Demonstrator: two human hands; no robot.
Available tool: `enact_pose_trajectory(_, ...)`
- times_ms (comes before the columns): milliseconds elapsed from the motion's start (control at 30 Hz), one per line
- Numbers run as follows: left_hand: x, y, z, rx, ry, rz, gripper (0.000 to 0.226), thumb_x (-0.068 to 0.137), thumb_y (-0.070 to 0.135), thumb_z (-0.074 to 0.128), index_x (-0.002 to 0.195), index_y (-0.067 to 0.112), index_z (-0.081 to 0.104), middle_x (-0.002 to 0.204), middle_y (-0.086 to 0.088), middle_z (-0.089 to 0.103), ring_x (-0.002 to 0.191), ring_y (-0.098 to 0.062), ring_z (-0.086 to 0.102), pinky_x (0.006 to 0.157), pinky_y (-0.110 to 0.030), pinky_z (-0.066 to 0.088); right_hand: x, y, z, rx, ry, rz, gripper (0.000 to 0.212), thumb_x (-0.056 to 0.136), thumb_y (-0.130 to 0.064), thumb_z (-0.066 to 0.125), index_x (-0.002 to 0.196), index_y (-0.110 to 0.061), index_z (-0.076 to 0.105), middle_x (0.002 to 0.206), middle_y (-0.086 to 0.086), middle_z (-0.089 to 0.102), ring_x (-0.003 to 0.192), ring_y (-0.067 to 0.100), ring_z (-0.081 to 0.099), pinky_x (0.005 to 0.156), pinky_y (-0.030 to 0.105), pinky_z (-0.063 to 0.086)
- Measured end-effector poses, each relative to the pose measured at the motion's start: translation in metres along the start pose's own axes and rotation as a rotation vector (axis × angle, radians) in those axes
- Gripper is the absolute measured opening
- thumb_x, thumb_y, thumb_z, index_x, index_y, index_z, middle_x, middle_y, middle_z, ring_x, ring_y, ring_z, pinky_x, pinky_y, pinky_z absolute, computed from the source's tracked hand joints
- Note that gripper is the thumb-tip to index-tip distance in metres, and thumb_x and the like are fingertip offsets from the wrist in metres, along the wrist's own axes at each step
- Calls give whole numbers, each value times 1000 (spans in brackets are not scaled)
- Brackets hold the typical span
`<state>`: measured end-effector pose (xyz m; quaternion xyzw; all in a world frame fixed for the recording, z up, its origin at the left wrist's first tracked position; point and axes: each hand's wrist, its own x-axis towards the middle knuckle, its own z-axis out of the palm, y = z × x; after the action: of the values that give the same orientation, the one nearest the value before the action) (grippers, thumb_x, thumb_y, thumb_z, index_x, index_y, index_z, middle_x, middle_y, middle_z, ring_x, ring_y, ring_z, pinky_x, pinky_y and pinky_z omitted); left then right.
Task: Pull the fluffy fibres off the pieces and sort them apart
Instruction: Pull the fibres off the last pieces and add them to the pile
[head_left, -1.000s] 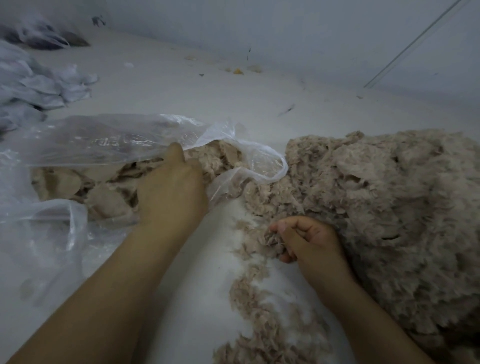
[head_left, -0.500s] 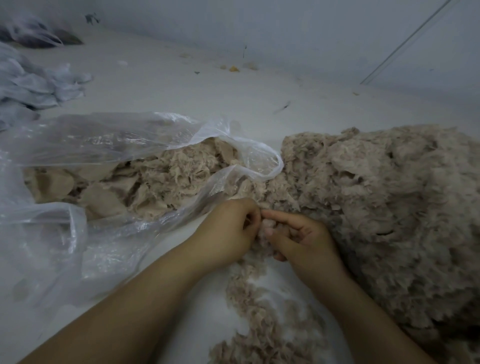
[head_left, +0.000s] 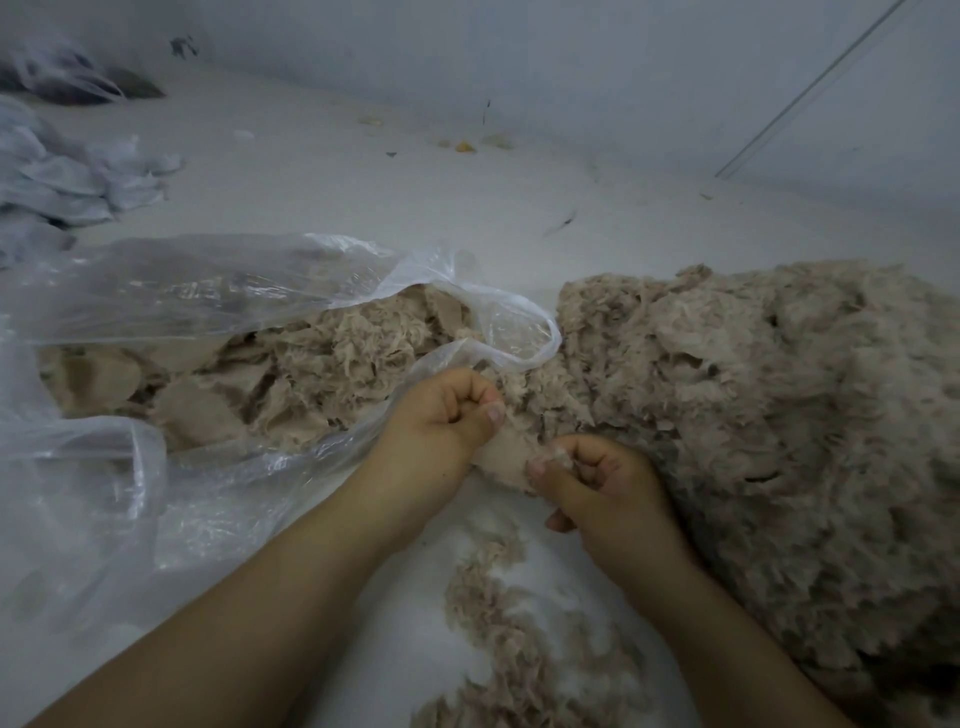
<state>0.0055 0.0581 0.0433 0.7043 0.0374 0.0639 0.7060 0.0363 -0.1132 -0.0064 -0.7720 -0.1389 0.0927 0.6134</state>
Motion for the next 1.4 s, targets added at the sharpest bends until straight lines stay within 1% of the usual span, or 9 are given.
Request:
enact_pose_trajectory(233, -3, 4, 1, -53, 20, 37, 29, 97, 4, 51, 72, 17, 55, 72, -12, 44, 65, -25, 35, 44, -21, 30, 0, 0, 0, -72, 32, 44, 33, 69, -62, 60, 85, -35, 69, 71, -5, 70, 60, 10, 68, 61, 47, 59)
enact_pose_trajectory(400, 0, 4, -6, -136, 63, 20, 28, 99, 6, 49, 74, 16, 53, 76, -14, 43, 59, -21, 31, 42, -19, 29, 0, -2, -1, -43, 92, 43, 46, 71, -59, 62, 73, -14, 53, 58, -3, 52, 51, 6, 61, 57, 51, 58)
enact_pose_trajectory(567, 0, 2, -5, -288, 53, 69, 32, 97, 6, 50, 69, 18, 59, 55, -10, 45, 43, -13, 32, 40, -19, 28, -1, 3, -1, -138, 49, 55, 29, 66, -48, 62, 72, -21, 53, 58, -2, 51, 52, 7, 58, 58, 59, 55)
enact_pose_trajectory(733, 0, 4, -8, -471, -8, 109, 17, 89, 14, 58, 73, 14, 58, 57, -10, 44, 41, -12, 30, 39, -20, 28, 0, 7, -2, -208, 56, 57, 20, 60, -42, 58, 64, -24, 50, 50, -9, 46, 51, 18, 46, 54, 62, 51)
enact_pose_trajectory(833, -1, 1, -5, -380, -48, 95, 20, 93, 12, 54, 74, 17, 59, 54, -4, 49, 40, -10, 36, 39, -19, 31, -2, 1, -1, -143, 52, 18, 19, 62, -41, 62, 78, -32, 57, 59, -4, 57, 54, 26, 55, 55, 60, 53)
enact_pose_trajectory(933, -3, -2, 2, -214, -135, 34, 19, 92, 15, 59, 75, 21, 62, 56, -2, 53, 46, -13, 45, 44, -21, 36, -3, -5, 0, 22, -33, -42, 37, 70, -35, 69, 104, -46, 62, 75, 0, 68, 61, 21, 63, 50, 43, 56)
enact_pose_trajectory(1033, -6, -4, 6, -163, -238, 30, 6, 86, 16, 66, 86, 13, 61, 58, -5, 59, 46, -11, 51, 43, -20, 39, -5, -8, 2, -11, -80, -66, 21, 75, -43, 63, 92, -34, 71, 70, 7, 65, 60, 13, 61, 53, 45, 55)
enact_pose_trajectory(1233, -3, -10, 6, 97, -142, 72, 8, 90, 3, 65, 82, 1, 64, 71, -22, 66, 61, -20, 59, 59, -31, 48, -5, -6, 2, -102, -9, -44, 34, 74, -61, 61, 82, -29, 70, 70, 10, 66, 63, 25, 65, 58, 54, 56)
enact_pose_trajectory(1400, -4, -2, 4, -143, -23, 90, 26, 92, 4, 58, 69, 15, 64, 55, -5, 55, 40, -7, 43, 41, -16, 35, -4, -6, 1, -133, -29, -49, 36, 80, -63, 55, 76, -30, 69, 66, -3, 67, 60, 13, 67, 58, 54, 57)
